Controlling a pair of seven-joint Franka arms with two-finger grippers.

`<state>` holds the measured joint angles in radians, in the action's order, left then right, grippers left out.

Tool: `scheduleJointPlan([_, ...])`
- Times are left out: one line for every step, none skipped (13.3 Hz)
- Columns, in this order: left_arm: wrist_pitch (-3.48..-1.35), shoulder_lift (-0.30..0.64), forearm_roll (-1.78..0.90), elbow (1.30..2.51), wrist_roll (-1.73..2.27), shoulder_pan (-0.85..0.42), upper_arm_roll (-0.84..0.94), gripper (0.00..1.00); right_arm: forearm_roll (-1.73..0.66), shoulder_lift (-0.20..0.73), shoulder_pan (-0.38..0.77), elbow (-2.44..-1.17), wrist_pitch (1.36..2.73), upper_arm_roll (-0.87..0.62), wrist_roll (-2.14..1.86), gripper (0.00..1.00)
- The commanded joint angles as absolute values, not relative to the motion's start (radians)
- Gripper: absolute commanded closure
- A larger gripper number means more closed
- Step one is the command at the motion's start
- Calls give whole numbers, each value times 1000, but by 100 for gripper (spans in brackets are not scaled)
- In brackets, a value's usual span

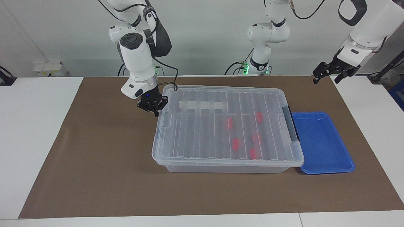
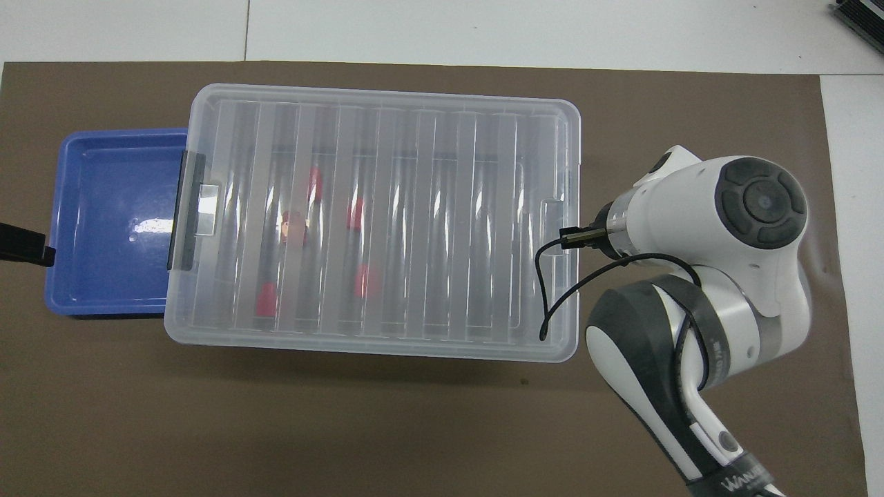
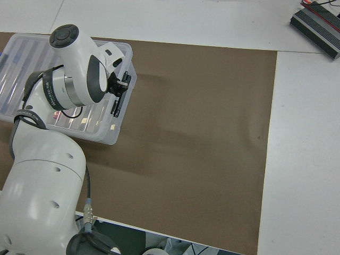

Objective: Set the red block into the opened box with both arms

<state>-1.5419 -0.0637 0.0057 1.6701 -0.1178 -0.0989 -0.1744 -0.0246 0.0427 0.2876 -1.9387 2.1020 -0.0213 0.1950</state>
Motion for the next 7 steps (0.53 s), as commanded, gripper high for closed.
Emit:
scheduleJointPlan([-1569,-98,18,1710,-118,-112,-184,0,-43,31,275,-1937,2118,-23,212,100])
scheduleJointPlan([-1569,-98,17,1710,-118,-112,-184,0,-43,22,270,-1937,2109,-20,216,100])
scheduleJointPlan([-1568,-98,18,1710,-120,-112,-183,0,-43,8,252,-1937,2099,-20,224,100])
scheduleJointPlan([-1568,-98,18,1710,-118,-112,-184,0,-43,-3,233,-1937,2079,-20,230,100])
scheduleJointPlan([-1568,-98,18,1710,-118,-112,-184,0,-43,-15,221,-1937,2060,-17,247,100])
scheduleJointPlan([-1568,-98,18,1710,-118,-112,-184,0,-41,-24,198,-1937,2051,-17,258,82])
scheduleJointPlan([-1568,-98,18,1710,-118,-112,-184,0,-41,-35,177,-1937,2037,-17,259,27])
